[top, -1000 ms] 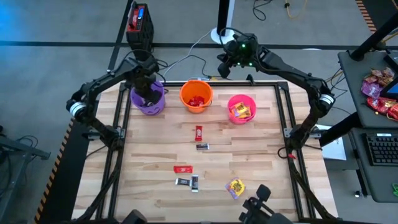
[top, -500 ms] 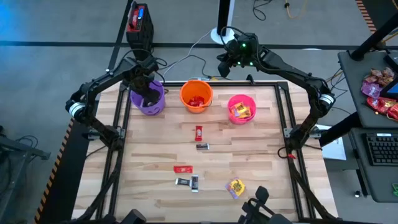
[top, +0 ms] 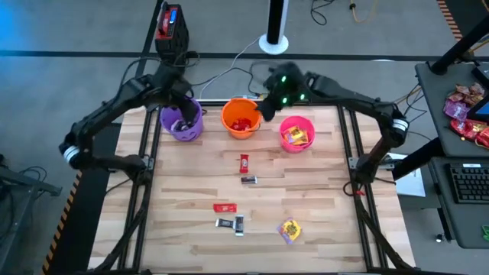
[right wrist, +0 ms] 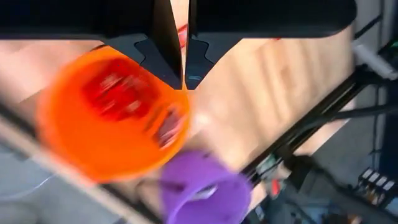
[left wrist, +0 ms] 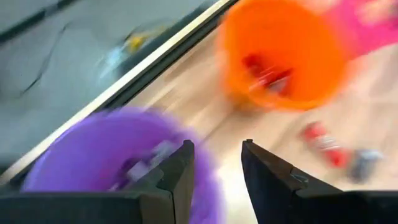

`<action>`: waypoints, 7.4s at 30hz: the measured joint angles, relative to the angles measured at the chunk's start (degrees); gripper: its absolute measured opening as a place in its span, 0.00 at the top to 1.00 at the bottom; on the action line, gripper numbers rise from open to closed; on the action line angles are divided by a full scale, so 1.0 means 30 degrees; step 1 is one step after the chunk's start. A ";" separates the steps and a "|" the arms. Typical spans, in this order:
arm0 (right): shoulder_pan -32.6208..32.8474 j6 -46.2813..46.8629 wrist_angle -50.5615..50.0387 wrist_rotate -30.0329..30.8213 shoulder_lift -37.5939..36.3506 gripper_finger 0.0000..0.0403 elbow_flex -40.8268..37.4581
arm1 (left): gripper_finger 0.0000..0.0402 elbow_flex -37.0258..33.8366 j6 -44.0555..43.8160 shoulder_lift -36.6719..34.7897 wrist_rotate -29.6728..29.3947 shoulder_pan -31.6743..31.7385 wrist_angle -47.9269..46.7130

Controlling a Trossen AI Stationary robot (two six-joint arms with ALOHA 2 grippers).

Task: Sort candy by brand, put in halloween buckets
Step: Put the red candy into the orange bucket, then put the black candy into the violet bucket

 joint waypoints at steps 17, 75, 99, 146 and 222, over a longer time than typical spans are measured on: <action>0.7685 0.7628 -0.1858 0.6214 0.3528 0.97 -0.0025 | 0.72 -0.5003 -0.4352 -0.6629 0.2110 -0.6526 0.7488; 0.7879 0.9353 -0.6727 0.9128 1.2991 0.53 0.6117 | 0.72 -0.5142 -0.4850 -0.8011 -0.0440 -0.6717 0.6533; 0.8266 0.4293 -0.2034 0.7532 1.2532 0.86 0.3464 | 0.72 -0.5215 -0.2530 -0.8009 0.1308 -0.6775 0.2424; 0.2254 0.1859 -0.1487 0.8643 0.6520 0.53 0.3778 | 0.72 -0.5289 -0.4441 -0.8186 0.1142 -0.7352 0.2408; 0.9695 -0.0165 0.9407 0.5748 0.4867 0.98 -0.7121 | 0.72 -0.5317 -0.3351 -0.6878 -0.1724 -0.9690 0.2982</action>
